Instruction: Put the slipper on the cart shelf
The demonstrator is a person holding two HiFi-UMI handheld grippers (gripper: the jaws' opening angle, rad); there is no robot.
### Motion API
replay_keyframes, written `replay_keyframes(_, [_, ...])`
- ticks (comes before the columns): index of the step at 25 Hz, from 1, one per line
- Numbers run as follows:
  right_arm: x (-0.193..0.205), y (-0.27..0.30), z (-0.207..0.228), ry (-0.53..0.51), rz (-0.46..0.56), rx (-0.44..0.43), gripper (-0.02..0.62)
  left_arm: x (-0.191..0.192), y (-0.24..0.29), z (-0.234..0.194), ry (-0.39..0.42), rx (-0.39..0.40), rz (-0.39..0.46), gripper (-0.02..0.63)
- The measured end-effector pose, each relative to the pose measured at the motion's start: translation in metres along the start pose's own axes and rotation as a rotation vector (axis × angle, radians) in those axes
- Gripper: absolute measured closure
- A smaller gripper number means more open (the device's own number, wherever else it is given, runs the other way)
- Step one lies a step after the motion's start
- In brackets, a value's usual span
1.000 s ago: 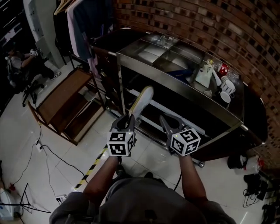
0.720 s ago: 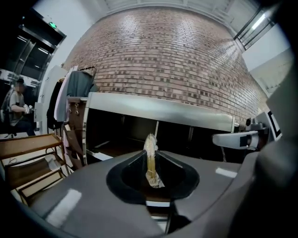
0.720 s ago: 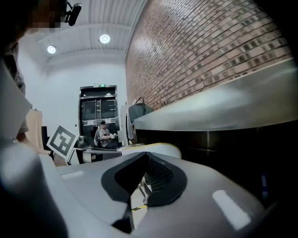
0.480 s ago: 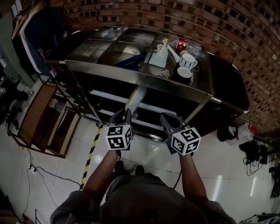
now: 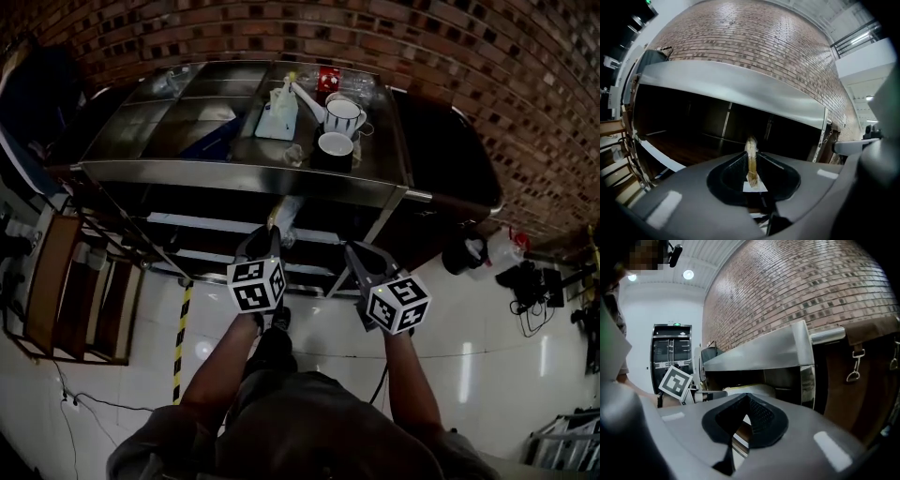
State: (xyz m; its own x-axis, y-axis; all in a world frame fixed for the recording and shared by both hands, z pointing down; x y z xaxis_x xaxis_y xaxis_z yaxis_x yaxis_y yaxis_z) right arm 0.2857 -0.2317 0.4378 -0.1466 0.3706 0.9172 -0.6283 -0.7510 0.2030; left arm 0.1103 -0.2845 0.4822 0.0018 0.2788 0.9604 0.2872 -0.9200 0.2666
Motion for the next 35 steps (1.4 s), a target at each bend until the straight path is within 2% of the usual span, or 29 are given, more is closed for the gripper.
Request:
replay_keyframes(6, [0.000,-0.004,0.023,0.014,0.009,0.039,0.597,0.015,0.029,0.020,0.006,0.023,-0.032,0.548])
replay_keyframes(14, [-0.006,0.010,0.028,0.014,0.001,0.011,0.597,0.034,0.049,0.028,0.038,0.002,-0.067,0.546])
replay_keyframes(27, [-0.009,0.014,0.053,0.006,-0.032,0.027,0.597,0.074,0.092,0.034,0.041,-0.015,-0.160,0.537])
replay_keyframes(31, [-0.012,0.019,0.056,0.005,-0.032,0.023,0.597,0.077,0.100,0.033,0.073,-0.015,-0.157,0.527])
replay_keyframes(35, [-0.011,0.025,0.051,0.009,-0.035,0.005,0.597,0.082,0.106,0.029,0.100,0.013,-0.207,0.489])
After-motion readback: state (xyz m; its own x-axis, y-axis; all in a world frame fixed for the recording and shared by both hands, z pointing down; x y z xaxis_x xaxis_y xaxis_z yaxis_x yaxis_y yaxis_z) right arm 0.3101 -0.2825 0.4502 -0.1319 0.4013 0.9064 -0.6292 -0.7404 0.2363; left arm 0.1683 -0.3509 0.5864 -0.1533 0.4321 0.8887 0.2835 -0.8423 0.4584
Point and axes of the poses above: the fingertips, and each gripper's own axes: y forward along the fingers, z to its right, x out of its underside, the point moved 2 cm from there along -y, backward along the fingers, and after that the axes turned 11 degrees about y, right-handed, at the moved point
